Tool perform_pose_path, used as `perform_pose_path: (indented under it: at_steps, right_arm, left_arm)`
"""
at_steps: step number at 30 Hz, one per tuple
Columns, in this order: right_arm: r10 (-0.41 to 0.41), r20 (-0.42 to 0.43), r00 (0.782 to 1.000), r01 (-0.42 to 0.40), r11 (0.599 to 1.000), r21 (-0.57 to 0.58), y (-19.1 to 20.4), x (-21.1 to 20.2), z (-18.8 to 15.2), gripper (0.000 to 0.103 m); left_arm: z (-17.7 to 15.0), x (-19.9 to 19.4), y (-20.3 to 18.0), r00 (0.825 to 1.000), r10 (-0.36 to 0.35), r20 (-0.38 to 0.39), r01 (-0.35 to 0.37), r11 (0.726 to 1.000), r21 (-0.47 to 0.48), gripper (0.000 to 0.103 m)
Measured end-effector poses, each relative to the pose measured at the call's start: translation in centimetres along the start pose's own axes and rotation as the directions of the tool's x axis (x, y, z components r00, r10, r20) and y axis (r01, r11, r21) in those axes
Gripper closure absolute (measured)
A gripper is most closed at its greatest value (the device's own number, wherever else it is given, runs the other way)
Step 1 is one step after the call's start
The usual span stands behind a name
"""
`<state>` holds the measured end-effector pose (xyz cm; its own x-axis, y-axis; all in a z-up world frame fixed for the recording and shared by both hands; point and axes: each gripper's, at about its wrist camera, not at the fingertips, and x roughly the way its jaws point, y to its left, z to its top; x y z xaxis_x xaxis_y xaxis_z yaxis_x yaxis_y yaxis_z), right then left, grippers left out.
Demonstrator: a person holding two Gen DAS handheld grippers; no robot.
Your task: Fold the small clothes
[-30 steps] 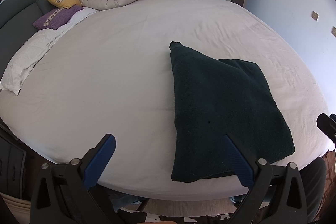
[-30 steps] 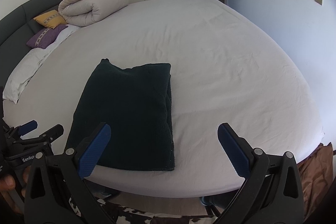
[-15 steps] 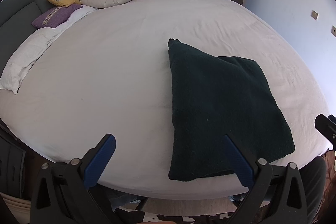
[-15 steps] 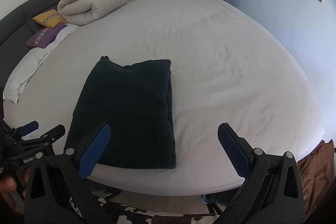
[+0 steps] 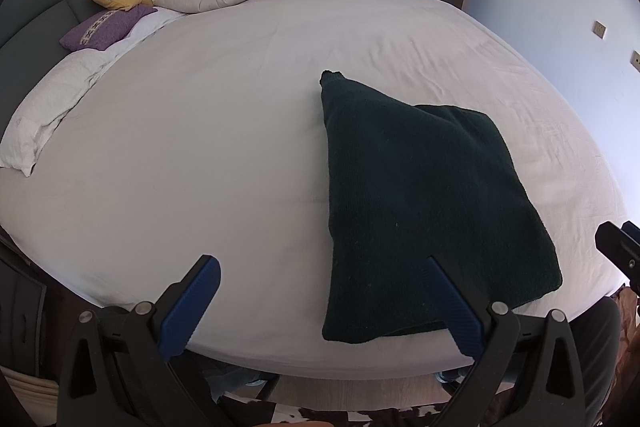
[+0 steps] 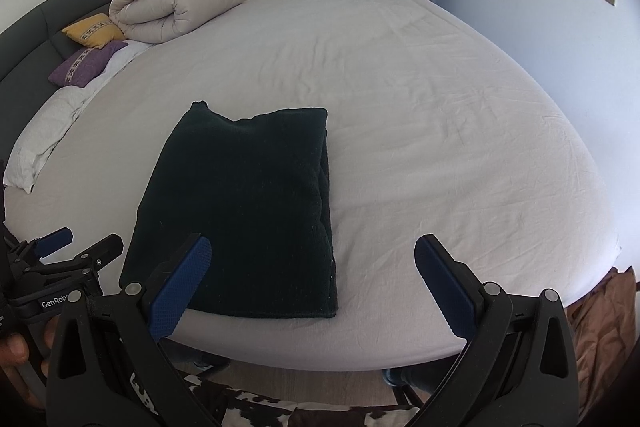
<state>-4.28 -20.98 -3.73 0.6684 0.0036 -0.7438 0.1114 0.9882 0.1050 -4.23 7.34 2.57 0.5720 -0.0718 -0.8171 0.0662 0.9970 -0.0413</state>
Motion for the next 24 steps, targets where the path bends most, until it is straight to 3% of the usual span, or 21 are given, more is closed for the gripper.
perform_pose_path:
  at_steps: [24]
  right_arm:
    - [-0.004, -0.023, 1.0, 0.004, 1.0, -0.013, 0.64, 0.96, -0.1, 0.0]
  left_arm:
    - [-0.41, 0.45, 0.31, 1.0, -0.004, -0.01, 0.004, 1.0, -0.005, 0.0]
